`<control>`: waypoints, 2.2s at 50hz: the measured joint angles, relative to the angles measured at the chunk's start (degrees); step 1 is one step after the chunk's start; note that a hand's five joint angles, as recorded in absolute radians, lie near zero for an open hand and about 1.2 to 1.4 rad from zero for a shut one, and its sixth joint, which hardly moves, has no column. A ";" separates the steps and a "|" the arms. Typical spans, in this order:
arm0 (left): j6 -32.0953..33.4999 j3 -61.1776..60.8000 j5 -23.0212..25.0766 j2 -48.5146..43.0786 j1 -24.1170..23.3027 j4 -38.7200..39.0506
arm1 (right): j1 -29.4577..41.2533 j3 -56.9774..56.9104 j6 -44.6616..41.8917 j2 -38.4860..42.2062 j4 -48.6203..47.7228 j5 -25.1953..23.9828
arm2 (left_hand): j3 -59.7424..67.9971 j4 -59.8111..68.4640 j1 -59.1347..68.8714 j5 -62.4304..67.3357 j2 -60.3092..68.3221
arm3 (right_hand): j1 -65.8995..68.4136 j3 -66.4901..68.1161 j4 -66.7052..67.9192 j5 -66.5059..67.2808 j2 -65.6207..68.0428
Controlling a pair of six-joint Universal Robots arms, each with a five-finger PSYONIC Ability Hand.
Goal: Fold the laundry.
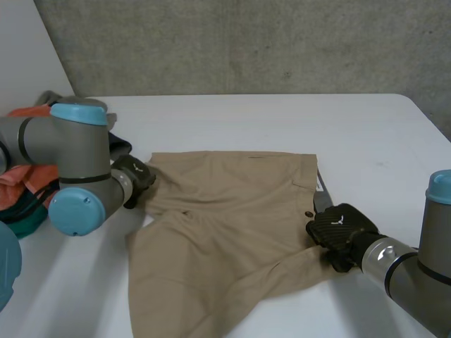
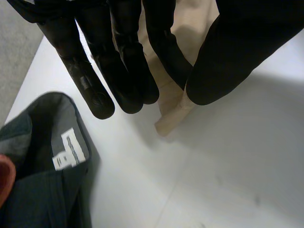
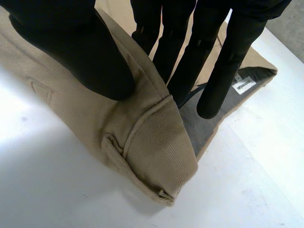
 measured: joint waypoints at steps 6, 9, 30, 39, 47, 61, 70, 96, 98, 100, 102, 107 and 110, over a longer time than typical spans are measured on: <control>-0.78 0.58 -1.69 0.27 -0.32 -0.21 | -0.02 0.28 0.01 0.00 -0.13 0.04 | 0.00 0.00 0.00 0.00 0.00 | 0.00 0.00 0.00 0.00 0.00; -0.89 0.36 -2.16 0.71 -0.47 -0.49 | -0.06 0.35 0.01 -0.04 -0.22 0.05 | 0.00 0.00 0.00 0.00 0.00 | 0.00 0.00 0.00 0.00 0.00; -10.43 -6.73 -3.91 15.12 -0.62 -4.78 | 2.17 -1.49 3.47 -0.23 -0.50 0.06 | -56.47 -57.10 -54.88 -53.29 -56.89 | 0.83 0.00 0.00 0.00 0.00; -24.78 -21.96 0.59 30.67 -1.50 -12.17 | 4.96 -7.65 11.09 0.40 1.99 0.16 | -56.47 -57.10 -54.88 -53.29 -56.92 | 0.83 0.00 0.00 0.00 0.00; -35.77 -39.59 7.10 41.58 -3.27 -18.26 | 5.22 -13.09 15.86 1.91 3.17 2.71 | -56.47 -57.10 -54.88 -53.29 -56.92 | 0.83 0.00 0.00 0.00 0.00; -42.66 -50.15 5.56 45.60 -11.26 -13.98 | 2.76 -11.73 17.69 2.12 -0.49 5.55 | -56.47 -57.10 -54.88 -53.29 -56.92 | 0.83 0.00 0.00 0.00 0.00; -42.07 -47.92 -3.11 38.99 -14.72 -7.85 | 2.39 -9.85 18.98 0.83 -1.10 4.88 | -28.41 -29.92 -22.90 -27.60 -28.67 | 0.83 0.00 0.00 0.00 0.00; -22.98 -48.48 3.06 49.33 -12.55 -22.54 | -11.91 1.66 -23.89 -11.56 28.87 -6.53 | 0.04 -0.01 0.74 -0.12 -0.05 | 0.83 0.51 0.01 0.00 0.00; -21.98 -47.20 3.05 48.84 -11.83 -22.28 | -12.04 1.08 -23.54 -11.31 28.74 -7.13 | 0.04 0.00 0.74 -0.12 -0.02 | 0.83 0.51 0.01 0.00 0.00; -21.51 -44.96 2.96 47.37 -11.01 -20.99 | -11.61 -0.19 -21.68 -10.38 27.82 -7.68 | 0.05 0.00 0.74 -0.12 -0.01 | 0.83 0.51 0.01 0.00 0.00; -21.53 -42.20 2.83 45.29 -10.38 -19.03 | -10.71 -1.93 -19.10 -8.93 26.43 -7.98 | 0.05 0.01 0.74 -0.02 -0.01 | 0.83 0.51 0.01 0.00 0.00; -22.76 -33.88 2.35 38.59 -9.57 -12.46 | -7.81 -7.31 -12.14 -4.43 21.29 -7.20 | 0.05 0.01 0.74 0.40 -0.01 | 0.83 0.52 0.01 0.00 0.00; -24.13 -26.64 1.42 32.87 -9.37 -6.68 | -5.82 -11.63 -7.49 -1.13 15.83 -5.16 | 0.05 0.01 0.74 0.40 0.00 | 0.83 0.51 0.01 0.00 0.00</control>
